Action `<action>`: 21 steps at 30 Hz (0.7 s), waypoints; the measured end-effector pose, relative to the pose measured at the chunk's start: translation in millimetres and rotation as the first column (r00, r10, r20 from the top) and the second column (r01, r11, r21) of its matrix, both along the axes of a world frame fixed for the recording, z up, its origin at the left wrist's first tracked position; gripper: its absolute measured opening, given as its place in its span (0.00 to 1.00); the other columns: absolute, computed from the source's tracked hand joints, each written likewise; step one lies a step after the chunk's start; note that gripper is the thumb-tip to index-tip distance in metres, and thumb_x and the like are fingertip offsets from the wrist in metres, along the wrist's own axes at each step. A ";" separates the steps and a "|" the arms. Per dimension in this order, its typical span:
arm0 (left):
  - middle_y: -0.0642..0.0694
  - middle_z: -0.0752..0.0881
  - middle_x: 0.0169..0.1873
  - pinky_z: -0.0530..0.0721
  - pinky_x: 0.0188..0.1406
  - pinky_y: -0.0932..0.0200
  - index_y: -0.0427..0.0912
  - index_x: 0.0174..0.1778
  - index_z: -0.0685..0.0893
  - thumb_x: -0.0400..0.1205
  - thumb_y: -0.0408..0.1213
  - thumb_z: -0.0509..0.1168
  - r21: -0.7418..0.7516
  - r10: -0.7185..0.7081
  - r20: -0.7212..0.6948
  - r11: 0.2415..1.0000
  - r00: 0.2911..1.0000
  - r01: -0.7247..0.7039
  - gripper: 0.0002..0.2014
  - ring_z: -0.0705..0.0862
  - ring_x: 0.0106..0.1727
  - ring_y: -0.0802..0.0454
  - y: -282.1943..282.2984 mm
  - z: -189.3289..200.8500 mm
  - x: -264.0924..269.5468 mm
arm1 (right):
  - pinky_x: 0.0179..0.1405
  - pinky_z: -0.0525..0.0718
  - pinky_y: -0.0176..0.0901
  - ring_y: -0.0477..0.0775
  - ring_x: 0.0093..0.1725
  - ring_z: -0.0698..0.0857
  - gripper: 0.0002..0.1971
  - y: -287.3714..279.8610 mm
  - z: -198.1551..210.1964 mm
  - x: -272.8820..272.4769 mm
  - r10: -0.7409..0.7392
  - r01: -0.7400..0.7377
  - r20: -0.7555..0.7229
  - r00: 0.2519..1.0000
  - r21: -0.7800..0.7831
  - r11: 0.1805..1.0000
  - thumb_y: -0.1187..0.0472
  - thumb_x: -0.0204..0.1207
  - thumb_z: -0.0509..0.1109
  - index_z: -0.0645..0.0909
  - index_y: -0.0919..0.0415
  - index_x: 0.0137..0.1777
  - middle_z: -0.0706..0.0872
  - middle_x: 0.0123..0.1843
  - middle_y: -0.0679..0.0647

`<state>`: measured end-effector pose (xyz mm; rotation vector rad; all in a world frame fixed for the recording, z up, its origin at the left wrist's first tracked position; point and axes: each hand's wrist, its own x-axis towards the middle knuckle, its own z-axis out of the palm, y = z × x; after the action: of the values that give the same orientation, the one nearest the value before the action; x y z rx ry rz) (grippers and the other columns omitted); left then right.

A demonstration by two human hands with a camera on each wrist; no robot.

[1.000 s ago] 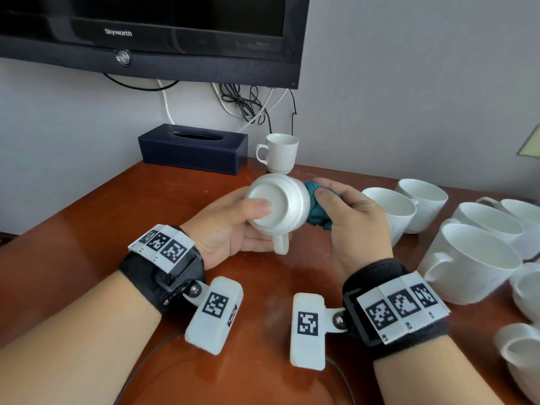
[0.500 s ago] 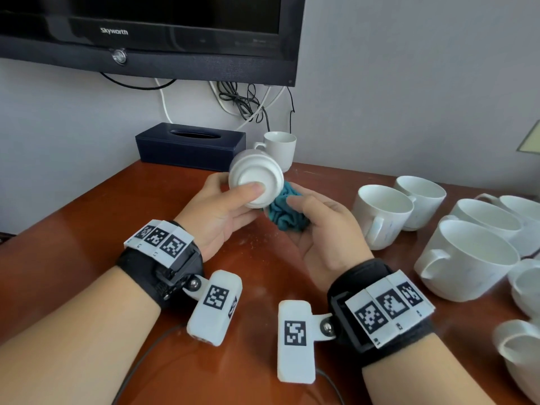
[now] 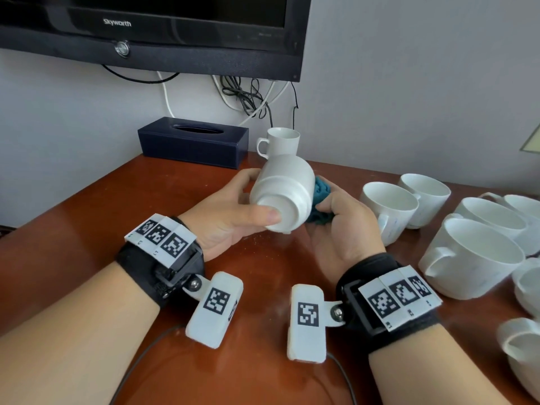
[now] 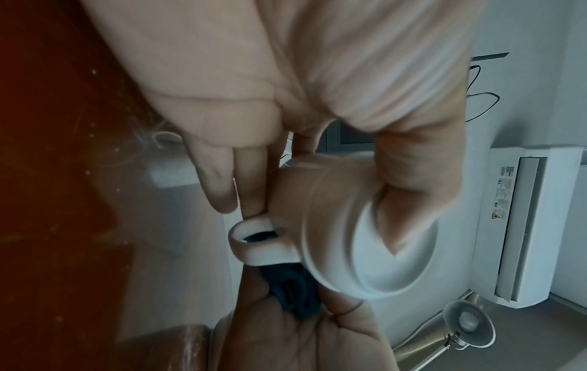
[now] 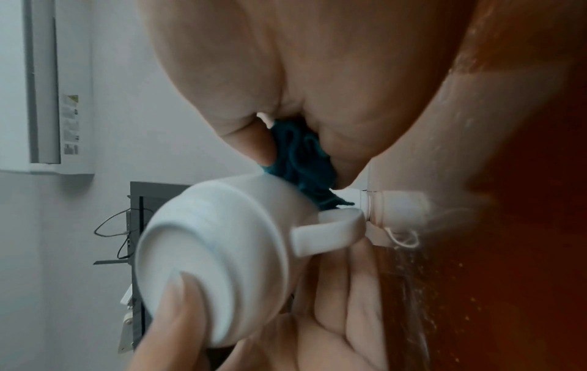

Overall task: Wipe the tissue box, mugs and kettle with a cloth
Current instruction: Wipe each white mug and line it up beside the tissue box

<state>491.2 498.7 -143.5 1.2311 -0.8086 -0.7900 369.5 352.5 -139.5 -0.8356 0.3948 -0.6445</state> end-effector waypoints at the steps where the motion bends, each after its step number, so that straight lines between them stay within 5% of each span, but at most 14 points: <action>1: 0.39 0.86 0.66 0.89 0.65 0.44 0.51 0.80 0.73 0.63 0.38 0.83 0.008 0.002 0.019 1.000 1.000 -0.002 0.46 0.88 0.67 0.41 0.3 -0.3 0.3 | 0.73 0.80 0.76 0.79 0.72 0.83 0.32 -0.6 -0.2 0.8 -0.005 0.005 -0.005 1.000 0.029 1.000 0.80 0.75 0.52 0.80 0.66 0.77 0.84 0.71 0.74; 7: 0.49 0.89 0.61 0.83 0.73 0.44 0.56 0.77 0.73 0.61 0.46 0.85 0.030 0.100 0.128 0.994 0.987 -0.104 0.47 0.88 0.67 0.49 -0.7 -1.3 3.5 | 0.73 0.80 0.76 0.78 0.73 0.82 0.30 4.8 -3.2 1.0 0.117 -0.116 -0.027 0.993 0.014 0.993 0.77 0.77 0.54 0.80 0.65 0.77 0.83 0.72 0.74; 14: 0.57 0.92 0.56 0.80 0.77 0.42 0.55 0.76 0.73 0.56 0.53 0.87 0.010 0.320 0.187 0.945 0.929 -0.327 0.50 0.89 0.63 0.57 -4.0 -3.6 10.2 | 0.78 0.79 0.65 0.66 0.68 0.86 0.28 15.3 -0.3 -5.9 0.230 -0.229 -0.001 0.973 -0.129 0.965 0.80 0.79 0.53 0.85 0.64 0.72 0.86 0.69 0.73; 18: 0.55 0.93 0.56 0.81 0.76 0.42 0.56 0.74 0.74 0.55 0.59 0.87 0.007 0.441 0.154 0.894 0.884 -0.447 0.50 0.89 0.64 0.56 -5.2 -5.7 12.9 | 0.70 0.85 0.53 0.60 0.64 0.88 0.28 20.4 1.2 -4.3 0.254 -0.258 -0.049 0.966 -0.232 0.938 0.79 0.80 0.54 0.85 0.61 0.71 0.91 0.64 0.63; 21: 0.57 0.93 0.56 0.80 0.76 0.41 0.58 0.74 0.74 0.56 0.63 0.86 0.010 0.488 0.151 0.869 0.860 -0.495 0.50 0.89 0.65 0.55 -6.5 -5.6 12.2 | 0.66 0.84 0.53 0.58 0.58 0.89 0.25 20.5 2.2 -1.6 0.182 -0.186 -0.037 0.983 -0.225 0.956 0.79 0.81 0.55 0.88 0.59 0.64 0.93 0.57 0.60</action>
<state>503.5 492.1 -149.1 1.4715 -0.5494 -0.3042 368.0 373.0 -137.3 -1.0832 0.2557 -0.5153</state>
